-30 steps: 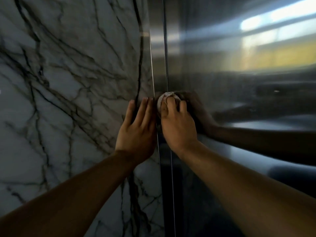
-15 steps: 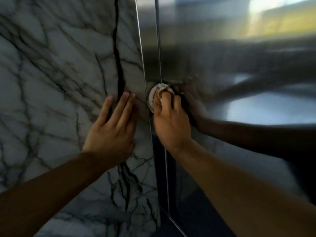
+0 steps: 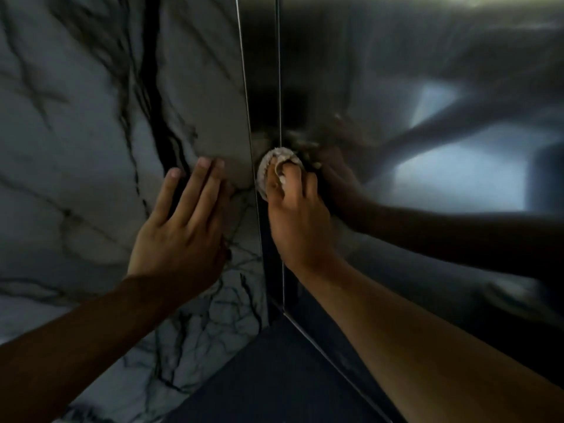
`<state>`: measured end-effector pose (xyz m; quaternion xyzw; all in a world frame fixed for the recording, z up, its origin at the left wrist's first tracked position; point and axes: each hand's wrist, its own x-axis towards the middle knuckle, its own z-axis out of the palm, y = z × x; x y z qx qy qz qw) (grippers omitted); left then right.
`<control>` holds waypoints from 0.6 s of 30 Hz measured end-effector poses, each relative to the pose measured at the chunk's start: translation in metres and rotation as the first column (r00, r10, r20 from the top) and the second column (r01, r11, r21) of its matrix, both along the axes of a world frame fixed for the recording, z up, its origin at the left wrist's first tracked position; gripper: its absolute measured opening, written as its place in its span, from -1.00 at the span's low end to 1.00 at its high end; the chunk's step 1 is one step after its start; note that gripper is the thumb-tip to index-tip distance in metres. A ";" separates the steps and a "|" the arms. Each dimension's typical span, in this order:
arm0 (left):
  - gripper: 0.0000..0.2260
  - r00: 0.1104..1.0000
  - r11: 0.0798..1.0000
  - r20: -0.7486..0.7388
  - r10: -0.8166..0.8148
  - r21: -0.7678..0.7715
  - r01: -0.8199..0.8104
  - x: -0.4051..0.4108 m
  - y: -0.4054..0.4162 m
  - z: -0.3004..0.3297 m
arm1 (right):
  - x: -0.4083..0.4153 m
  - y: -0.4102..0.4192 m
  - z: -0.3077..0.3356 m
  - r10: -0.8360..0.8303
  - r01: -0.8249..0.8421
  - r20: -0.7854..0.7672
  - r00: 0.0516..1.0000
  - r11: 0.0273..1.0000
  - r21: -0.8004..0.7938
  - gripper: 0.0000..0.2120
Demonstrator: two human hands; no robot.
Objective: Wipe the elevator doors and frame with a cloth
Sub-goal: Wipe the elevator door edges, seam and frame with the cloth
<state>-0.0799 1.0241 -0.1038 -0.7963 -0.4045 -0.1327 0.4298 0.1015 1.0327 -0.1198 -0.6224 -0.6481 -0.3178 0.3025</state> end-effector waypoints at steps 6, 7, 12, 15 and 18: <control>-0.33 1.000 0.998 0.015 -0.019 -0.057 0.020 -0.008 -0.007 -0.059 | -0.001 0.003 -0.056 -0.035 0.035 0.002 0.999 0.999 -0.021 -0.66; -0.34 1.000 0.997 0.017 -0.014 -0.082 0.016 -0.010 -0.011 -0.073 | -0.003 0.002 -0.069 -0.032 0.032 -0.009 0.999 0.999 -0.038 -0.65; -0.28 0.999 0.978 -0.027 0.029 -0.206 -0.034 -0.016 -0.023 -0.120 | 0.006 -0.017 -0.147 0.044 -0.084 -0.116 0.992 0.925 -0.371 -0.55; -0.28 0.999 0.968 -0.034 0.039 -0.246 -0.046 -0.018 -0.026 -0.138 | 0.009 -0.024 -0.192 0.066 -0.059 -0.004 0.998 0.848 -0.527 -0.45; -0.34 0.999 0.957 -0.032 0.036 -0.287 -0.044 -0.019 -0.029 -0.160 | 0.005 -0.022 -0.227 -0.001 0.009 0.015 1.000 0.815 -0.579 -0.41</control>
